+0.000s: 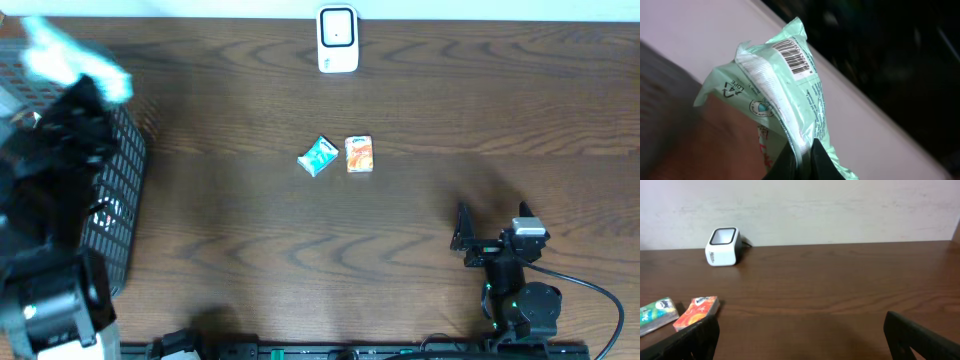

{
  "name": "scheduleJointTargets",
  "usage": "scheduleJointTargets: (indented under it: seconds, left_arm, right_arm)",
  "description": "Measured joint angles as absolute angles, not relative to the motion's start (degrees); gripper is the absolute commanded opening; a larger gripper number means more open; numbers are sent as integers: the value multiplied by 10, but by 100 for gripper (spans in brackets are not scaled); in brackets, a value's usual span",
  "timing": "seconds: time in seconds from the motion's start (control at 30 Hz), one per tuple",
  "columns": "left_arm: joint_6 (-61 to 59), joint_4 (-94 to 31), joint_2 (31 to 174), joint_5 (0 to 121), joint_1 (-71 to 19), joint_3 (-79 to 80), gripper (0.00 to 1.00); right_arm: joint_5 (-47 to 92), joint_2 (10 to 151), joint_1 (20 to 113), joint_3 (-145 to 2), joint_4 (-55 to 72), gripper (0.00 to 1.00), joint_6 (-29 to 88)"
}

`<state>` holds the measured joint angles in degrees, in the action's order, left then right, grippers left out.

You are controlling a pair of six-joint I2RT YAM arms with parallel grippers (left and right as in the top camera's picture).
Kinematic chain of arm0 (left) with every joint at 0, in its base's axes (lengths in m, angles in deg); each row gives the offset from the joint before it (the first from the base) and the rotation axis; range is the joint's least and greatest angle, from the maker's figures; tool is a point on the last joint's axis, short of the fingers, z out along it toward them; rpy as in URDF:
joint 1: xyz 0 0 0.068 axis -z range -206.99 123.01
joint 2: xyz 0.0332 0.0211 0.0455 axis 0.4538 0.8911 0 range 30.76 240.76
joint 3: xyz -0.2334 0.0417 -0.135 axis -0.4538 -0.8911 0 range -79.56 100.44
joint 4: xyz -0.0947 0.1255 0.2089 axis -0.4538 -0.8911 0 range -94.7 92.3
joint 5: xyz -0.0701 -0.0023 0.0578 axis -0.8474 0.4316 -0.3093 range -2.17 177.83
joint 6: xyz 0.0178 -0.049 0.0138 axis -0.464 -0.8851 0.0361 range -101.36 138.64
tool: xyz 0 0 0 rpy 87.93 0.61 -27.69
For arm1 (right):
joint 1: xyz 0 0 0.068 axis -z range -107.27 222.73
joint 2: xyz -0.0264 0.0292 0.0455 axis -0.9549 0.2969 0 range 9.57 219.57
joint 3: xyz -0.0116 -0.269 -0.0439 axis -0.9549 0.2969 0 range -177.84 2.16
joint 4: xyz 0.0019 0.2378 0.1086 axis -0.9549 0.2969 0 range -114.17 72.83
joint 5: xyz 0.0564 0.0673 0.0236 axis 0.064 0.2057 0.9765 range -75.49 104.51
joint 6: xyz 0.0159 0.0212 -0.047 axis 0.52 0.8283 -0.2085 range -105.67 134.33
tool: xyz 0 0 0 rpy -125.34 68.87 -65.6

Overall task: Scan the item barcode
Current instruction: 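Carry the mint-green wrapper out and drop it left of the teal pack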

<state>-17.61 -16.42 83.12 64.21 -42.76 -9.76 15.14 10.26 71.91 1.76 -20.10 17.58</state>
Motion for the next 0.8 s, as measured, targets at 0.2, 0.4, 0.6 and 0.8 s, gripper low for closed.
scheduleJointTargets:
  seconds: [0.2,0.4,0.6,0.8]
  left_arm:
    - [-67,-181,919,627,-297,-98,7]
    - [38,-183,1055,622,-198,-98,7]
    - [105,-182,1187,646,-148,-98,7]
    - [134,-162,1281,722,-122,-98,24]
  right_arm:
    - [151,103,719,18,-201,99,176]
    - [151,103,719,18,-201,99,176]
    - [151,103,719,18,-201,99,176]
    - [151,103,719,18,-201,99,176]
